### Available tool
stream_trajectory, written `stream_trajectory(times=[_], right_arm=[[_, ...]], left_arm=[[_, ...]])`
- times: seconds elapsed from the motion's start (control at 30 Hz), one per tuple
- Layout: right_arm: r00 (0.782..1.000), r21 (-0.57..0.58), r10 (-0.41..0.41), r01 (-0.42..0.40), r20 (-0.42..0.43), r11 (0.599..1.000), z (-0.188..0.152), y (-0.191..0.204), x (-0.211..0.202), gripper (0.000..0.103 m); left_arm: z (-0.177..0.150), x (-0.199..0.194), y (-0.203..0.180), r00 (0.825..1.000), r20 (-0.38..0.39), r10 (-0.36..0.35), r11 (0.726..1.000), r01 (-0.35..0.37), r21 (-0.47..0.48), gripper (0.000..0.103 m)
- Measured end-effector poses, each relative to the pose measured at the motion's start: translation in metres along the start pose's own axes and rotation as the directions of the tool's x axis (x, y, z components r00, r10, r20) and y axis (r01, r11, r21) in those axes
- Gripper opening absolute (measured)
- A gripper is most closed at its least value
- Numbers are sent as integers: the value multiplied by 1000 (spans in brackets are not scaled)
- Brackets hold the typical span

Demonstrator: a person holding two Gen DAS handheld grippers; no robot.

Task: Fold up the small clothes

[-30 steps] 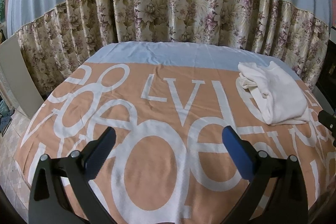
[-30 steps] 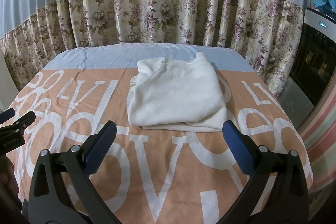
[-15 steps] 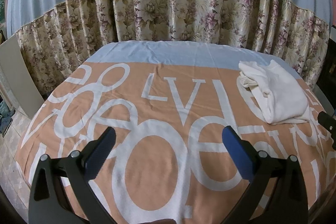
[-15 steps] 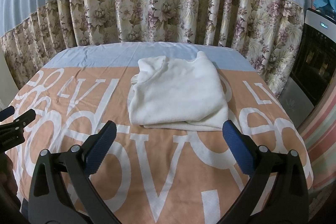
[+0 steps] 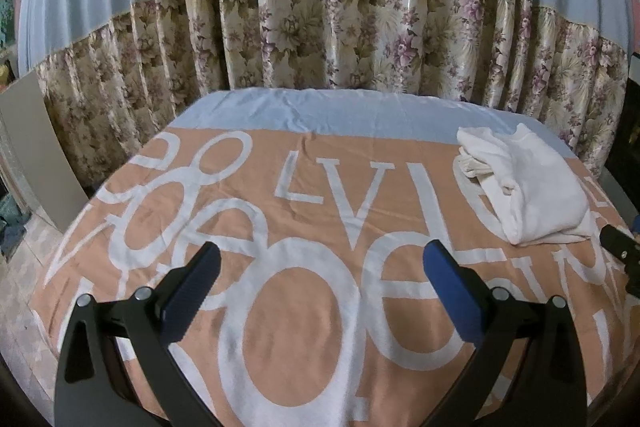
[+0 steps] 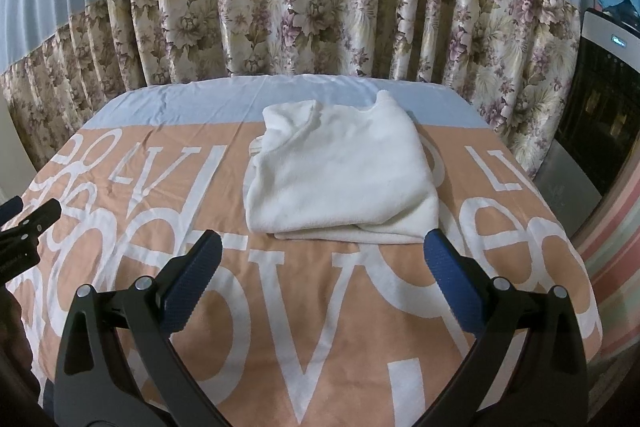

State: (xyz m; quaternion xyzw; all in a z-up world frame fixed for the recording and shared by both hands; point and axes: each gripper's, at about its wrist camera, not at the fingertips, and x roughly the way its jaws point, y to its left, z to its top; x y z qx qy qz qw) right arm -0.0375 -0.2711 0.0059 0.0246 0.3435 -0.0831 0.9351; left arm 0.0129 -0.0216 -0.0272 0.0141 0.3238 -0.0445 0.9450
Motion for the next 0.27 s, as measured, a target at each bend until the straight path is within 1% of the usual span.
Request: stream_trajectory(times=[0.07,0.13,0.27], right_arm=[[1000,3,2,-2,-3,1000,-1,0,1,100],[1000,5,3,-2,-8,1000,-2,0,3,100],[1000,7,3,-3,-13,1000,-2,0,4,100]], left_arm=[[0,5,4,999,-33,-24,999,23,-35,101],[0,9,6,999,-49,-23,999,20,-47,101],[0,11,8,999,-49,-21,999,19,-48,101]])
